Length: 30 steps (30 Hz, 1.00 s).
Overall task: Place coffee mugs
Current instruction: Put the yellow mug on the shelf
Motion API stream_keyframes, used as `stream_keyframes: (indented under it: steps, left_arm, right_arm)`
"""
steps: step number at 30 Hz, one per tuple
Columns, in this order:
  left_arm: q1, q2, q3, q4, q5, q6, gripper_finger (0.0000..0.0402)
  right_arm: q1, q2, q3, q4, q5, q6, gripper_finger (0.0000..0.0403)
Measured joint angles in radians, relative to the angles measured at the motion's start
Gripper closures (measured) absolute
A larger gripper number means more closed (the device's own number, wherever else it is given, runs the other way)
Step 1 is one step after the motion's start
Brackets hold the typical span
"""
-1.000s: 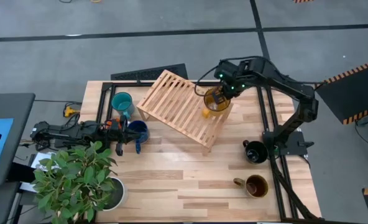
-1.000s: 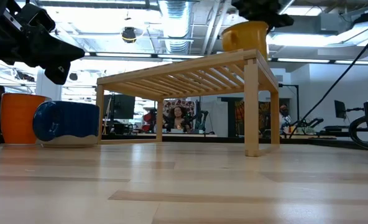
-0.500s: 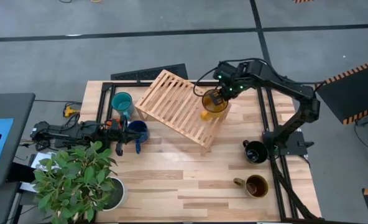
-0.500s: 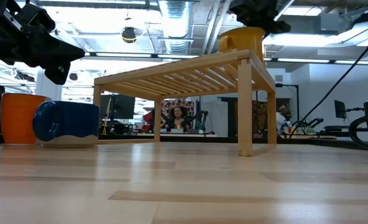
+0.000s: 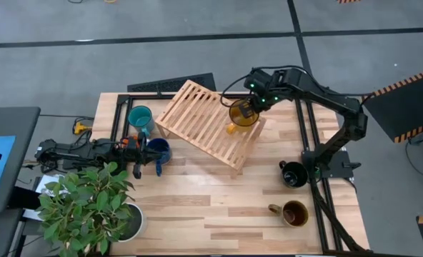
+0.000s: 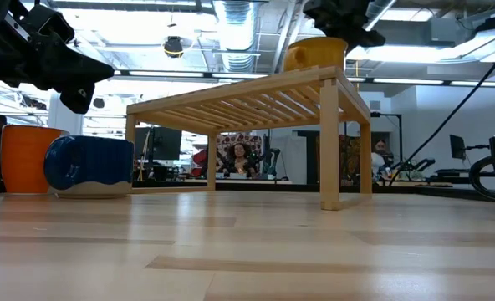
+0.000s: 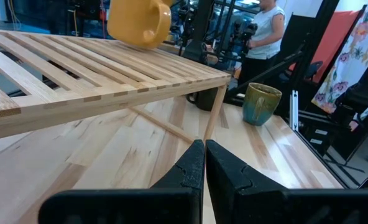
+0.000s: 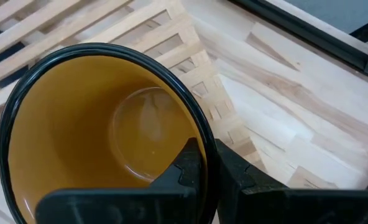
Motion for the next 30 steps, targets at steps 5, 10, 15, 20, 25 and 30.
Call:
stream_keyframes:
  steps: [5, 10, 15, 20, 25, 30]
  left_arm:
    - [0.000, 0.000, 0.000, 0.000, 0.000, 0.000, 0.0401]
    - [0.000, 0.000, 0.000, 0.000, 0.000, 0.000, 0.0401]
    - [0.000, 0.000, 0.000, 0.000, 0.000, 0.000, 0.0401]
    - [0.000, 0.000, 0.000, 0.000, 0.000, 0.000, 0.0402]
    - [0.000, 0.000, 0.000, 0.000, 0.000, 0.000, 0.0401]
    - [0.000, 0.000, 0.000, 0.000, 0.000, 0.000, 0.0401]
  right_arm:
    - [0.001, 0.000, 0.000, -0.005, -0.002, 0.006, 0.0340]
    - [0.001, -0.001, 0.001, -0.012, 0.002, 0.009, 0.0328]
    - [0.000, -0.002, 0.001, -0.017, 0.005, 0.009, 0.0324]
    - [0.000, -0.002, 0.001, -0.017, 0.005, 0.024, 0.0323]
    - [-0.008, -0.001, 0.001, -0.017, 0.003, 0.029, 0.0311]
    - [-0.014, -0.001, 0.001, -0.018, 0.005, 0.024, 0.0263]
